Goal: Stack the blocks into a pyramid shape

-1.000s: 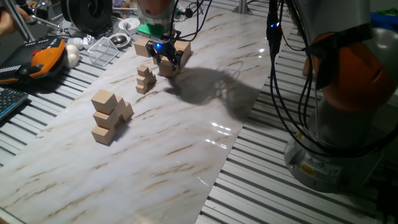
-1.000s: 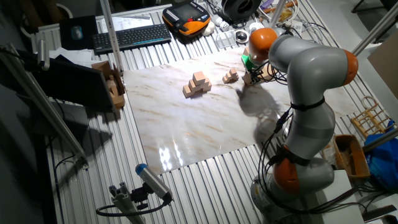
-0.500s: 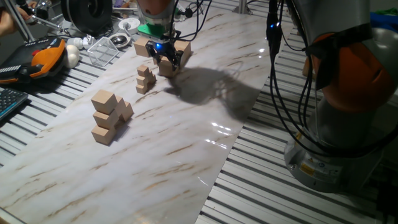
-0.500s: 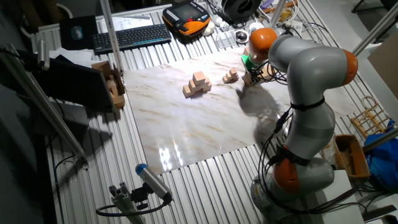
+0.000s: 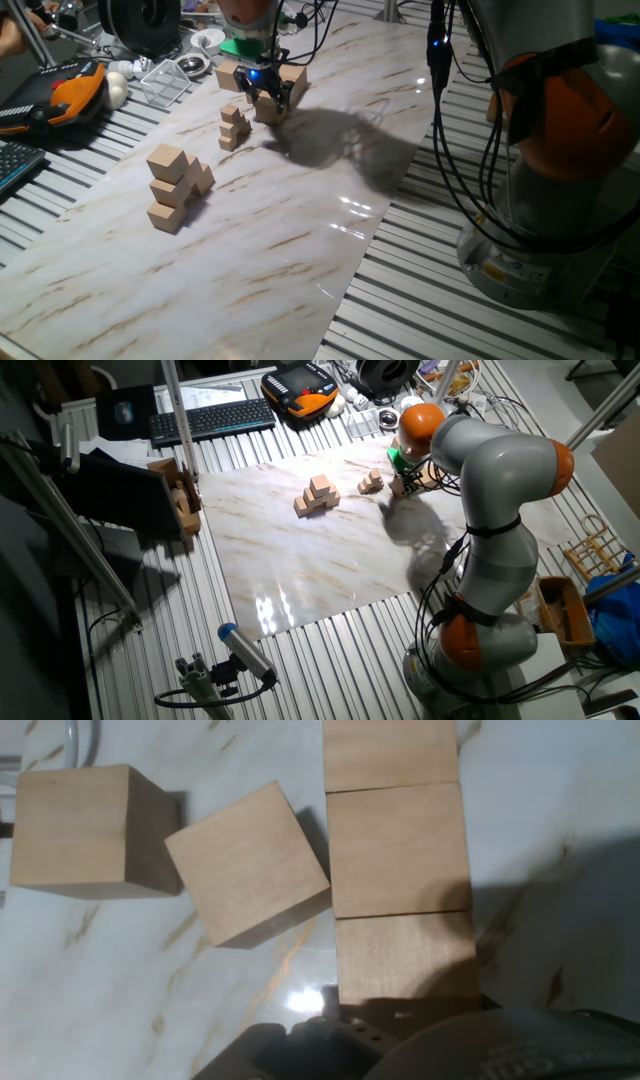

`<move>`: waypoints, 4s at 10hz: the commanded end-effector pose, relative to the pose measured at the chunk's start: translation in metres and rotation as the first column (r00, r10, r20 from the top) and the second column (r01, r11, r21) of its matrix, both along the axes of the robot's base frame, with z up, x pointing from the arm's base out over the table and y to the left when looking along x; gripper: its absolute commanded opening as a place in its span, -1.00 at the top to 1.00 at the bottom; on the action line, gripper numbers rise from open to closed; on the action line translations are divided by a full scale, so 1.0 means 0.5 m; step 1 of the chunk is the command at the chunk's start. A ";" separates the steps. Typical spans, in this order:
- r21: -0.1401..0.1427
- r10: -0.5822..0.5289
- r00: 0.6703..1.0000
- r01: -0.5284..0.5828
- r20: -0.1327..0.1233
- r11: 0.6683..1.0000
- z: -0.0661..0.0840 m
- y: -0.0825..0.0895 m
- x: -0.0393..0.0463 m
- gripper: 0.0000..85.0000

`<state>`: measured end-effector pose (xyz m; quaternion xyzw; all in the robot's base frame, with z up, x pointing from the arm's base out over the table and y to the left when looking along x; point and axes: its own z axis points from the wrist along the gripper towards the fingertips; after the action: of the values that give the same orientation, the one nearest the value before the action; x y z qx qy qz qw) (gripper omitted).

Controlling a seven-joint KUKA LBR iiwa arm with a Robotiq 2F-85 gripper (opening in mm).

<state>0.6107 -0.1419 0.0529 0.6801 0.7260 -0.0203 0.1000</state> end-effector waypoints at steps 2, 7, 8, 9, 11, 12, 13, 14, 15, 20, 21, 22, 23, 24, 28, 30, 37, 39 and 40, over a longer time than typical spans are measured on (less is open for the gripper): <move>-0.009 0.000 1.000 0.000 0.000 1.000 0.002 0.000 -0.001 0.20; -0.012 0.002 1.000 -0.002 -0.001 1.000 0.002 -0.001 0.000 0.20; -0.013 0.000 1.000 0.000 0.000 1.000 0.002 -0.001 -0.001 0.20; -0.015 -0.001 1.000 0.001 0.001 1.000 0.003 -0.001 0.000 0.20; -0.015 -0.001 1.000 0.001 0.004 1.000 0.003 0.000 -0.001 -0.20; -0.013 0.001 1.000 -0.001 0.006 1.000 0.003 0.000 -0.001 -0.60; -0.013 0.003 1.000 -0.003 0.005 1.000 0.003 0.000 -0.001 -0.60; -0.012 0.003 1.000 -0.003 0.005 1.000 0.003 0.000 -0.001 -0.60; -0.012 0.003 1.000 -0.003 0.007 1.000 0.003 0.000 -0.001 -0.60; -0.025 0.011 1.000 -0.011 0.002 1.000 0.014 0.000 -0.001 -1.00; -0.028 0.010 1.000 -0.011 -0.002 1.000 0.021 0.001 -0.001 -1.00; -0.029 0.012 1.000 -0.013 -0.009 1.000 0.027 0.003 -0.001 -1.00; -0.023 0.013 1.000 -0.013 -0.014 1.000 0.033 0.004 0.000 -1.00; -0.016 0.021 1.000 -0.022 -0.020 1.000 0.039 0.005 -0.001 -1.00; 0.025 0.060 0.998 -0.059 -0.034 0.998 0.069 0.012 0.000 -1.00; 0.039 0.099 0.995 -0.097 -0.034 0.994 0.077 0.018 -0.003 -0.60; 0.094 0.168 0.985 -0.165 -0.035 0.982 0.081 0.019 -0.004 1.00; 0.105 0.160 0.987 -0.156 -0.029 0.982 0.085 0.025 -0.005 1.00; 0.128 0.137 0.990 -0.134 -0.014 0.983 0.088 0.029 -0.007 1.00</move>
<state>0.6074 -0.1272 0.0971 0.6338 0.7715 0.0248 0.0497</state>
